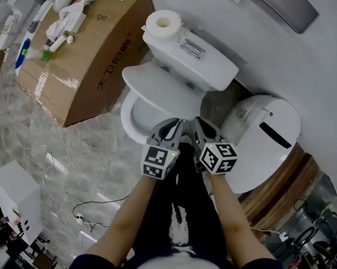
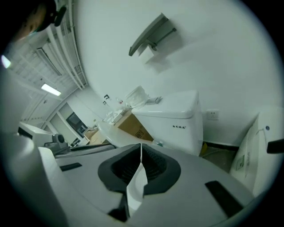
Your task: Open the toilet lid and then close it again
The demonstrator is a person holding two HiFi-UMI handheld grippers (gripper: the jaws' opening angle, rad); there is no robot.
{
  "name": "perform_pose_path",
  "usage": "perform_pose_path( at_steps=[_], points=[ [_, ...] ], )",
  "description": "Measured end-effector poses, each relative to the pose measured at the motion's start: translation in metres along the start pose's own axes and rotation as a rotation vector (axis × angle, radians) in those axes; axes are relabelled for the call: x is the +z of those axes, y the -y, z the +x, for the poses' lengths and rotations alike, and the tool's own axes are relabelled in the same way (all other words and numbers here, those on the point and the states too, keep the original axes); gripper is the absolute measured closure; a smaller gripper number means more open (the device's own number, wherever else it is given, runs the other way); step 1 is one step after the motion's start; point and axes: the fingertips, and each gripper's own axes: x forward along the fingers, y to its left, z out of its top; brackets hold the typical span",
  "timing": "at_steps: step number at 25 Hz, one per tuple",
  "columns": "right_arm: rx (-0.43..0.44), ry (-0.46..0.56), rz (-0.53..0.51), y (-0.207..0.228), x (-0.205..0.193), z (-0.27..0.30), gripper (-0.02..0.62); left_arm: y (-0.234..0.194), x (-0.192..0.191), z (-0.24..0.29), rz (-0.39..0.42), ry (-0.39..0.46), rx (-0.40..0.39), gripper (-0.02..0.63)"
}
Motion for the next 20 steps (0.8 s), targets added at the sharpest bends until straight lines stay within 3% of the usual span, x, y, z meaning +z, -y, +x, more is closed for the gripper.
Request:
perform_pose_path(
  at_steps=[5, 10, 20],
  points=[
    [-0.047, 0.087, -0.137, 0.000, 0.022, -0.011, 0.581, 0.001, 0.012, 0.010, 0.001, 0.011, 0.006, 0.575],
    [-0.069, 0.106, -0.223, -0.001, 0.031, -0.017, 0.581, 0.003, 0.028, 0.022, -0.003, 0.036, 0.019, 0.575],
    [-0.057, 0.105, -0.273, 0.004, 0.039, -0.020, 0.581, 0.005, 0.052, 0.047, 0.014, 0.072, 0.015, 0.577]
  ],
)
